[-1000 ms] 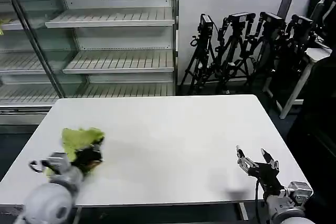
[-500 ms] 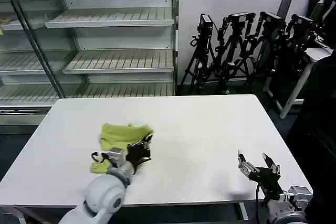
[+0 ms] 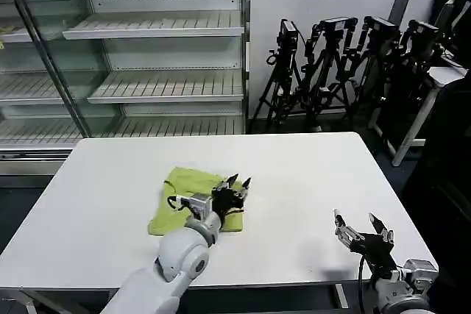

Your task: Fold and organize the clothes.

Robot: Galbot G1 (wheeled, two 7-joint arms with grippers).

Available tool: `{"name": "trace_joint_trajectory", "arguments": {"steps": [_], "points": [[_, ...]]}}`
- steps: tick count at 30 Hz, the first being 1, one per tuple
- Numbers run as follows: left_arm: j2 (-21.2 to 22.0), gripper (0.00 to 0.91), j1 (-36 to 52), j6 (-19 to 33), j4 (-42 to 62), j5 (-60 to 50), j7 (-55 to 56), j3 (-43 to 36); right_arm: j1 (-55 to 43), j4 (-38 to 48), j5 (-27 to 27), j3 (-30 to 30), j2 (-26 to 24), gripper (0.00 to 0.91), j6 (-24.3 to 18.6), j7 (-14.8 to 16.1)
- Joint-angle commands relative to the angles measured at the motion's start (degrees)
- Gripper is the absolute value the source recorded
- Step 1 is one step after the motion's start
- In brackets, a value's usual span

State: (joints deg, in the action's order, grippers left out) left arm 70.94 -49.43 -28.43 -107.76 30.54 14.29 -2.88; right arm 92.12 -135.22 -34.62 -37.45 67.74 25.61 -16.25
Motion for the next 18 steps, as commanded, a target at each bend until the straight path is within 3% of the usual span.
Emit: {"name": "trace_joint_trajectory", "arguments": {"steps": [1, 5, 10, 12, 18], "points": [[2.0, 0.907, 1.1, 4.0, -0.6, -1.4, -1.6, -1.3, -0.7, 0.0, 0.3, 0.8, -0.1, 0.907, 0.1, -0.2], [-1.7, 0.907, -5.7, 4.3, -6.6, -1.0, -0.4, 5.8, -1.4, -0.7, 6.2, 1.6, -0.5, 0.907, -1.1, 0.6], [-6.5, 0.907, -16.5, 6.6, -12.9, -4.7, 0.8, 15.4, -2.5, -1.1, 8.9, 2.7, -0.5, 0.907, -2.6, 0.6], [-7.0, 0.907, -21.6, 7.1, -16.5, -6.1, 1.0, 22.2, -2.9, -0.8, 11.4, 3.8, -0.4, 0.907, -5.0, 1.2], [-5.2, 0.907, -33.7, 8.3, -21.4, -9.5, 0.5, 33.1, -5.2, -0.3, 14.5, 6.9, 0.7, 0.907, -5.3, 1.4]]}}
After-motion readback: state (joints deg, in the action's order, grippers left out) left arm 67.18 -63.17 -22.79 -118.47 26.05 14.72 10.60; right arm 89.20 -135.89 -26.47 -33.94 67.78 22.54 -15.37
